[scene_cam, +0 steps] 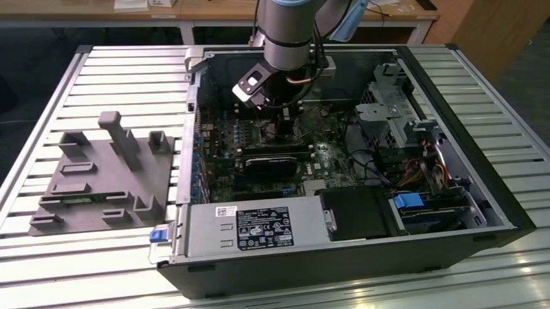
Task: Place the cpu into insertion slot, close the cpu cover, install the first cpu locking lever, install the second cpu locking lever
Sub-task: 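Place the cpu into insertion slot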
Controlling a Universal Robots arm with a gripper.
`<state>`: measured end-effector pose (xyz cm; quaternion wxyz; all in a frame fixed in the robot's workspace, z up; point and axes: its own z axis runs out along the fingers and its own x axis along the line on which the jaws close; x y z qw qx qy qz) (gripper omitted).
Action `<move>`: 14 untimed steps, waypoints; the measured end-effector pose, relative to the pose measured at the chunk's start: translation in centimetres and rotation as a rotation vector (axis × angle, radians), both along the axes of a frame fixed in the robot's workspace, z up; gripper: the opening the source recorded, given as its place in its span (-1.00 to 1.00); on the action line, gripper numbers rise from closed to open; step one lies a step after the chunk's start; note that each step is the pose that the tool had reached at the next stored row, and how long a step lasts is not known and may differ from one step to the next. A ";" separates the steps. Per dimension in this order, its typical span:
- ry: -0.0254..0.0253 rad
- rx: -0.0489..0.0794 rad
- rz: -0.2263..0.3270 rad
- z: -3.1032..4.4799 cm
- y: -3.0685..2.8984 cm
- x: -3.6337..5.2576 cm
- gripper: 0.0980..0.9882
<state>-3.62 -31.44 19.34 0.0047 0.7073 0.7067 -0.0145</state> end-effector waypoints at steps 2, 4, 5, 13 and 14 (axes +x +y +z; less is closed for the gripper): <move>0.0000 0.000 0.000 0.00 0.00 0.00 0.01; 0.0000 0.000 0.000 -0.01 0.00 0.00 0.15; 0.0000 0.000 0.000 -0.01 0.00 0.00 0.15; -0.0002 0.000 0.000 0.42 0.00 0.00 0.15; -0.0006 0.000 0.000 0.59 0.00 0.00 0.15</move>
